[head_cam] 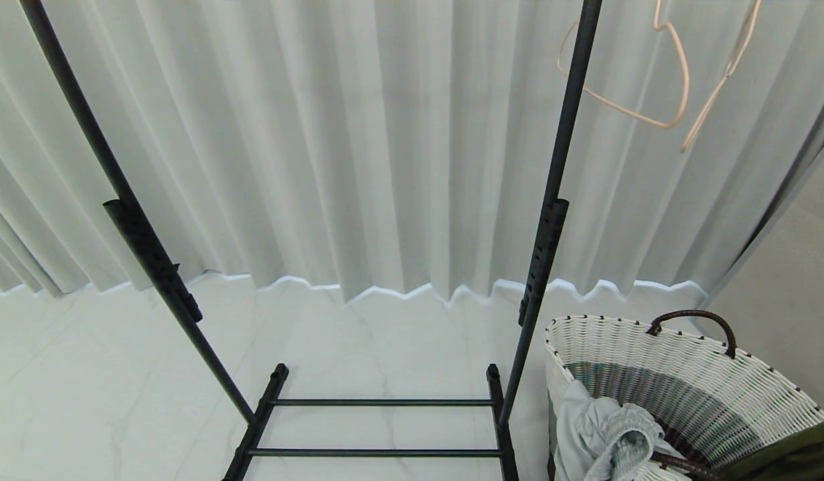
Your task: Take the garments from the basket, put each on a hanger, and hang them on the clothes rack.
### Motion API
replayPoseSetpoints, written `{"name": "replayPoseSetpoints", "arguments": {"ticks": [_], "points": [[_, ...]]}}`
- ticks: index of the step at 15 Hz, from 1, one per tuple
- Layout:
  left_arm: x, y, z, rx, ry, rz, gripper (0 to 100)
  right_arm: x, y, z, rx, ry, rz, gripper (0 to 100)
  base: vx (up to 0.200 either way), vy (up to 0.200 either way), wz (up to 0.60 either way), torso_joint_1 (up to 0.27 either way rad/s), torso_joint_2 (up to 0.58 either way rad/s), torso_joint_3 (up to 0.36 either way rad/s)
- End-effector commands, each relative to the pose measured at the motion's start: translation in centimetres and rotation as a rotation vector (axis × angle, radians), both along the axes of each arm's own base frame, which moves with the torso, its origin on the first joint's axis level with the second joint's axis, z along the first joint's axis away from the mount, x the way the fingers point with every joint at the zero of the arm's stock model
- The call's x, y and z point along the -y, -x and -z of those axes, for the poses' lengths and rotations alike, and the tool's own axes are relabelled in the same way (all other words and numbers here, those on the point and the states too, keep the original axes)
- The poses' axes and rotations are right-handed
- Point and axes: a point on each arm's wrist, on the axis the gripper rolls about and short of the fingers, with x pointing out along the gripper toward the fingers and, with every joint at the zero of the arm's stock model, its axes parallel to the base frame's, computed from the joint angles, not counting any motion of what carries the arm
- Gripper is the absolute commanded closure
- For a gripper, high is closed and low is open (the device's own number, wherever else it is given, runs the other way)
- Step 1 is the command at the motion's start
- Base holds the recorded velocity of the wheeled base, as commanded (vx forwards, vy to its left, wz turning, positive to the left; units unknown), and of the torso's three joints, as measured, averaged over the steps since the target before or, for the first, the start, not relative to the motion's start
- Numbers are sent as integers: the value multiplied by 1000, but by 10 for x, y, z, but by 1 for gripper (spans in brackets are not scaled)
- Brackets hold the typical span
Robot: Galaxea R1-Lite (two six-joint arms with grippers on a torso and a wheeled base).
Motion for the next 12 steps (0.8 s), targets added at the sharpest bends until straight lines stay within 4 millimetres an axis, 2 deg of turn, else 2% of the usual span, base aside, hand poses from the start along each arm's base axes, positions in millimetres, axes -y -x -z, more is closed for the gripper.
{"name": "replayPoseSetpoints", "arguments": {"ticks": [1,10,12], "points": [[0,0,0,-1,2,0,0,-2,6,-1,30,9,0,100,0,0,0,0,0,0],[0,0,0,3,-56,5,0,-4,10,1,37,11,-7,100,-200,0,0,5,6,4],[0,0,0,3,-61,5,0,-4,10,1,37,11,-7,100,0,0,0,0,0,0]]}}
